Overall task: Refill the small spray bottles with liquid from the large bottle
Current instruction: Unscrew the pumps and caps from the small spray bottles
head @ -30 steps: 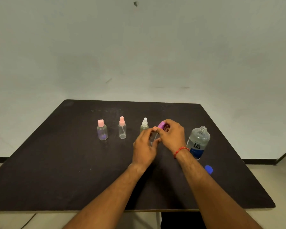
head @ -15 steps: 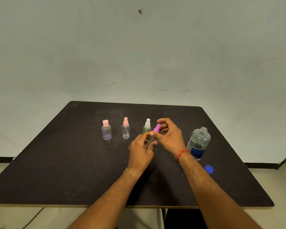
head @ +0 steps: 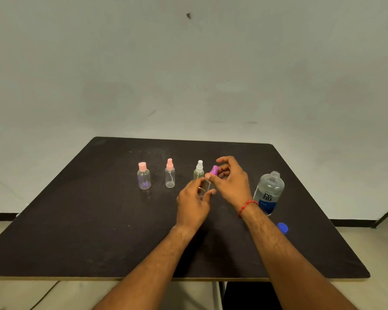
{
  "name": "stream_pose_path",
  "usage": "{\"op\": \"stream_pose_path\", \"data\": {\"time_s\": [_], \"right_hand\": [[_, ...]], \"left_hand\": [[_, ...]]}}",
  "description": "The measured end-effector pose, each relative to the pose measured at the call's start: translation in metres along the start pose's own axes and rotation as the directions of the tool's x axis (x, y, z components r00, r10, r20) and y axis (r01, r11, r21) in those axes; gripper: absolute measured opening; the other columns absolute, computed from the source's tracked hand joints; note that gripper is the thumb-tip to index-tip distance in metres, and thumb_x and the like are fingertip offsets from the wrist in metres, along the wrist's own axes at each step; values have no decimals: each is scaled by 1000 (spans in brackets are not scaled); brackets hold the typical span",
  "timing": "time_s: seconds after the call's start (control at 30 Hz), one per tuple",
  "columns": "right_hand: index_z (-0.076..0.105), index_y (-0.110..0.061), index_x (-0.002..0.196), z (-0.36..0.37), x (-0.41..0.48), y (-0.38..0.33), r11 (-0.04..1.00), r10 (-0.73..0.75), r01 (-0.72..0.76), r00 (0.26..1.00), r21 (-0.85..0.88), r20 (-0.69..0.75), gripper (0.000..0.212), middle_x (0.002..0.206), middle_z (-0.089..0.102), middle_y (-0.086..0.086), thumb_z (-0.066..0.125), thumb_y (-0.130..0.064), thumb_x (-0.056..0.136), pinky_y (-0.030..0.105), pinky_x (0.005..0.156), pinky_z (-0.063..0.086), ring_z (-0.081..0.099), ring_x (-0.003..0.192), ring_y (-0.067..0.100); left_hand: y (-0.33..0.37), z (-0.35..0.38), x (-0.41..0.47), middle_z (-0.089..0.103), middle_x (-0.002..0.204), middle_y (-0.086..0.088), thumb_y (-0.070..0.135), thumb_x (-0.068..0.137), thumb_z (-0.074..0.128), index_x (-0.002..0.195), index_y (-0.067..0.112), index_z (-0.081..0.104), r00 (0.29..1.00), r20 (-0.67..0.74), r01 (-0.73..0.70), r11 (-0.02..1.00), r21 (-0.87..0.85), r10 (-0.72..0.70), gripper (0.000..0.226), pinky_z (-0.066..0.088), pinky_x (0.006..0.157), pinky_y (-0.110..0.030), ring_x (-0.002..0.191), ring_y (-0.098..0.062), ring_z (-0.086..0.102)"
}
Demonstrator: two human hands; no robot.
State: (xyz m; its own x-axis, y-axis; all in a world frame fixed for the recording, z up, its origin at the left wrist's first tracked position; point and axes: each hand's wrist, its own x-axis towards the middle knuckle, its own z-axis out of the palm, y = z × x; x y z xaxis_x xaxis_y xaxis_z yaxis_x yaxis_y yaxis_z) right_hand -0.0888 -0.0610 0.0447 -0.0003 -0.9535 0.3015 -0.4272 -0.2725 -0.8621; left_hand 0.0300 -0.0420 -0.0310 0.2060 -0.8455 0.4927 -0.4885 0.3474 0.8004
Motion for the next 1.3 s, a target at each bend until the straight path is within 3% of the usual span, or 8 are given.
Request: {"op": "stream_pose_path", "data": {"time_s": [0.27,0.4,0.53,0.77,0.87,0.97,1.1,1.3], "right_hand": [[53,-25,119,-2,1,-1,999,-13,9,998,54,67,47,103,68,-6,71,-1,83,12,70,52,65,93,3],[51,-24,125,-3,0,-2,998,-3,0,999,56,48,52,107,67,-7,76,-9,81,9,70,48,65,94,4],[52,-27,117,-6,-2,-5,999,-5,4,1000,-38,-14,45,91,61,-8,78,-20,81,9,63,46,61,81,5],[50,-23,124,-13,1,-5,998,-17,11,993,54,114,52,110,66,-5,64,6,84,11,66,50,63,101,7],[49,-24,126,-11,0,-5,1000,-2,1,996,16,94,54,113,63,-5,74,-6,81,10,67,47,62,99,7],[52,-25,116,-9,-1,-5,998,33,-31,999,-63,33,47,93,61,-9,80,-27,78,11,66,45,61,82,4],[61,-22,98,-12,0,-5,993,42,-38,998,-114,36,24,87,63,-9,78,-23,81,8,58,43,59,74,2],[62,-29,111,-18,0,-5,998,29,-22,992,-59,124,42,109,63,-6,72,-3,80,8,60,47,61,98,6]], "left_hand": [[4,0,1,68,98,8,30,85,79,117,18,67,1000,-6,-12,1000,8,12,36,58,77,-34,85,-6,65],[6,1,-1,68,98,8,29,85,78,116,19,67,1000,-8,-13,1000,-1,13,34,59,76,-35,85,-6,66],[7,4,-1,69,96,9,27,84,79,115,19,68,1000,-4,-3,1000,-8,3,33,58,75,-34,85,-5,66],[6,7,-1,68,98,10,27,85,78,114,20,68,1000,15,-11,1000,-13,11,31,59,77,-34,87,-5,66],[6,8,-3,69,100,10,23,86,77,117,21,67,999,26,-19,999,-31,19,32,59,78,-34,90,-5,66],[8,9,-2,69,98,10,22,86,77,118,22,67,999,29,-19,999,-26,20,33,59,78,-32,90,-5,67],[10,8,-1,69,99,11,24,84,79,117,22,68,1000,16,-17,1000,-18,17,35,57,79,-25,89,-4,66],[11,8,-3,68,99,13,27,87,77,117,22,68,999,33,-28,999,-21,28,31,57,80,-25,89,-3,66]]}}
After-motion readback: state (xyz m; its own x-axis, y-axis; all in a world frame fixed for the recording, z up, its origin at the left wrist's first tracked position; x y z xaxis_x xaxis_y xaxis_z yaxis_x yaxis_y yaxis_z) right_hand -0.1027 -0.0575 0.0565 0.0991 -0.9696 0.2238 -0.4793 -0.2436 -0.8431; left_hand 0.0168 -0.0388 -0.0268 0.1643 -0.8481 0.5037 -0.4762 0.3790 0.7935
